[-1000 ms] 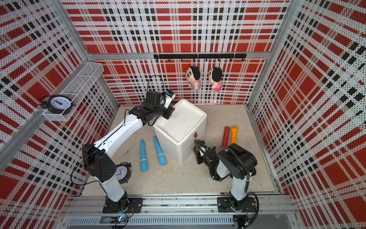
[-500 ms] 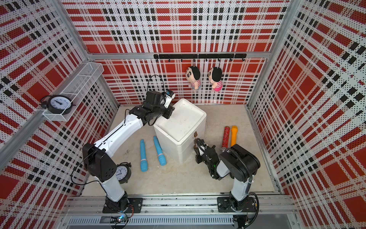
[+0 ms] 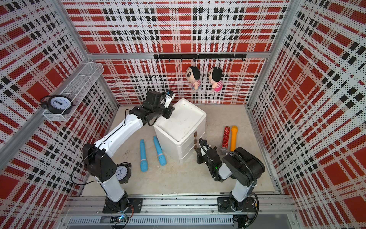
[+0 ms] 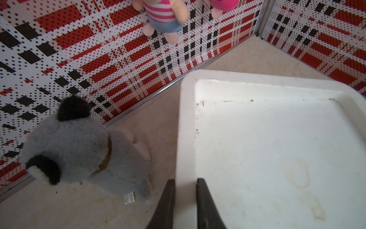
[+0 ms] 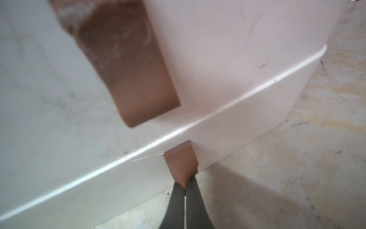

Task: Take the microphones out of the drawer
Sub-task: Open the drawer in the storage box.

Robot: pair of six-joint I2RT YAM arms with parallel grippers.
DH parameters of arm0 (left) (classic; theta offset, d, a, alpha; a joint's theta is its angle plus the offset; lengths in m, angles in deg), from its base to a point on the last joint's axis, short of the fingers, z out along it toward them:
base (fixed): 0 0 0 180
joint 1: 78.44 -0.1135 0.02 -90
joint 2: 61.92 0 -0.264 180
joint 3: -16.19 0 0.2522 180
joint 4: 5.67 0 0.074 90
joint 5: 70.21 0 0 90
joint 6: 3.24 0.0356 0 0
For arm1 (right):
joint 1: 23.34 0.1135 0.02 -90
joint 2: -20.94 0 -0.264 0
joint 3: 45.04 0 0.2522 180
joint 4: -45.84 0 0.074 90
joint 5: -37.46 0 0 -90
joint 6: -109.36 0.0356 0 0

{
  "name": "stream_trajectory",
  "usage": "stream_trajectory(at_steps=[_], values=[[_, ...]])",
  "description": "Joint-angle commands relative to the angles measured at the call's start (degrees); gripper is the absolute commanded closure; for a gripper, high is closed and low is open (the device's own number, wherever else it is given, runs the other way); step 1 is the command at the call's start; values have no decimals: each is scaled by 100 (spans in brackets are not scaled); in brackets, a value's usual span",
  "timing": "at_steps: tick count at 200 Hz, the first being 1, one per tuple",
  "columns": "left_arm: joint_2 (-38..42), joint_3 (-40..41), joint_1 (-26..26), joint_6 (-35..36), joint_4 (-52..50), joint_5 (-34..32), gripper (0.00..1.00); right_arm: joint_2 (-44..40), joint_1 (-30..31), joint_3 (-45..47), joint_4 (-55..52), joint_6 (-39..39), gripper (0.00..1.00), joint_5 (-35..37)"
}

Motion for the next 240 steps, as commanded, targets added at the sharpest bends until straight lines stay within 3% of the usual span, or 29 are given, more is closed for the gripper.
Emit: stream_trajectory(at_steps=[1,74,158,181,240], values=[[-196,150,151,154,-413,-105,93,-190,120,37,-347,137,100,211],[-170,153,159,127,-384,-401,93,-1016,899,-148,-2499,1134,100,1918],[-139,251,159,134,-279,-747,93,-1950,999,-91,-4062,1550,100,2095],[-103,260,135,135,-251,-814,93,-2346,999,-130,-4770,2045,100,2348],[40,329,97,74,-65,-1091,93,-2680,1010,-283,-5631,2572,100,2041]])
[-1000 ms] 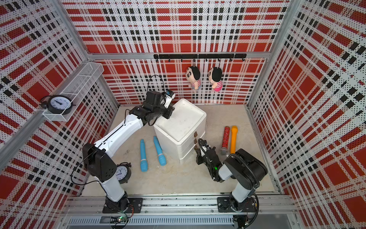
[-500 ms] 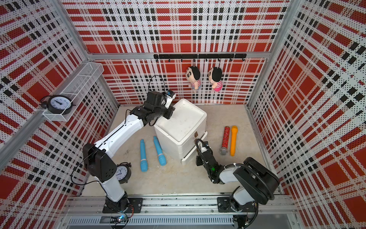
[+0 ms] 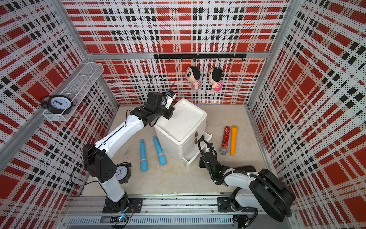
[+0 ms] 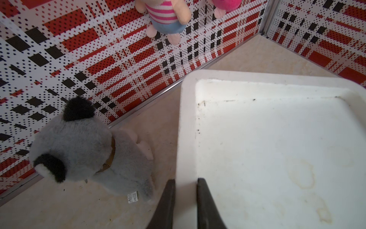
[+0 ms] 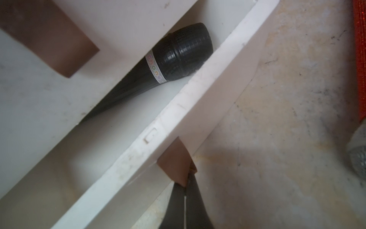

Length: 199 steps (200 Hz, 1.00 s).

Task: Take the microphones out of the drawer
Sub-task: Open the drawer in the storage box.

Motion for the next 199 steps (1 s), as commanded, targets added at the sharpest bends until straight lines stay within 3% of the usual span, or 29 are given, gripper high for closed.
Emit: stream_trajectory(at_steps=[1,78,199], values=[[-14,216,6,50,-193,-685,93,-80,64,-23,-977,374,100,-105],[-15,151,58,-43,39,-1205,93,-1001,97,-26,-2158,862,100,17],[110,285,64,-37,125,-1354,93,-2428,136,62,-3426,1156,100,628]])
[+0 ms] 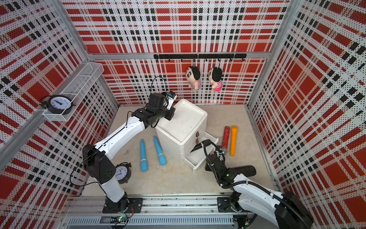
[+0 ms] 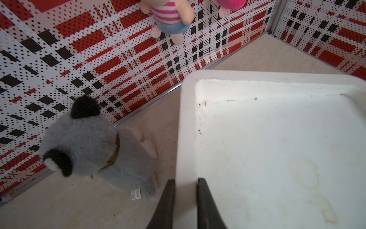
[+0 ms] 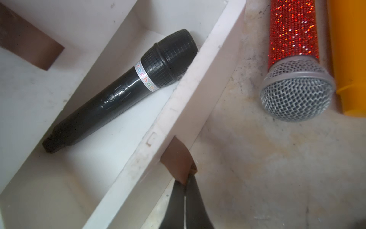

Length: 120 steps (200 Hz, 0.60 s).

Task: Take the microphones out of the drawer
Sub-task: Open the drawer in the storage box.

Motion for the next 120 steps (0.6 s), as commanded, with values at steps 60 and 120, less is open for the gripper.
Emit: stream_trajectory(at_steps=[60,120], values=[[7,107,-110,-26,66,-1003,93,-462,81,111,-1291,659,100,321],[32,14,-175,-91,54,-1011,93,-528,81,68,-1374,693,100,460]])
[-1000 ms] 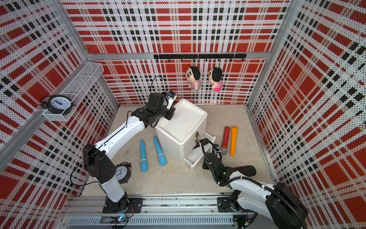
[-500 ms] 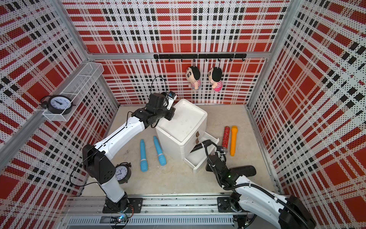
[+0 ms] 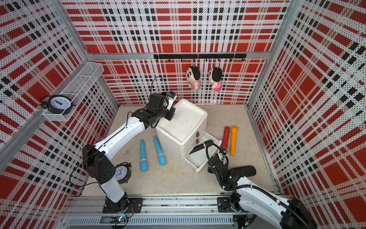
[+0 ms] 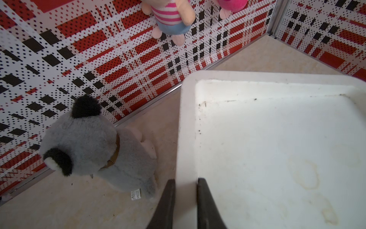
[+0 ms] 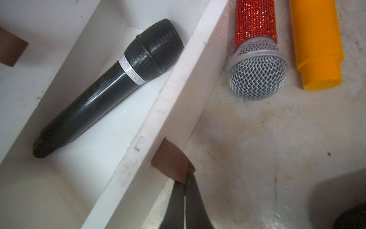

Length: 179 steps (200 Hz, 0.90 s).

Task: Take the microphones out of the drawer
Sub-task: Open the drawer in the storage box.

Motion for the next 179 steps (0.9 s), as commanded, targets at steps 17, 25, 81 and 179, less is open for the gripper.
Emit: stream_trajectory(at_steps=[17,25,81,179], values=[[37,-4,-198,-54,15,-970,93,-231,48,9,-740,243,100,275],[47,1,-191,-54,16,-959,93,-257,48,-2,-743,236,100,268],[69,23,-198,-71,41,-935,93,-273,66,-187,-1285,613,100,555],[135,64,-143,-100,50,-263,89,-310,83,-380,-520,-167,45,124]])
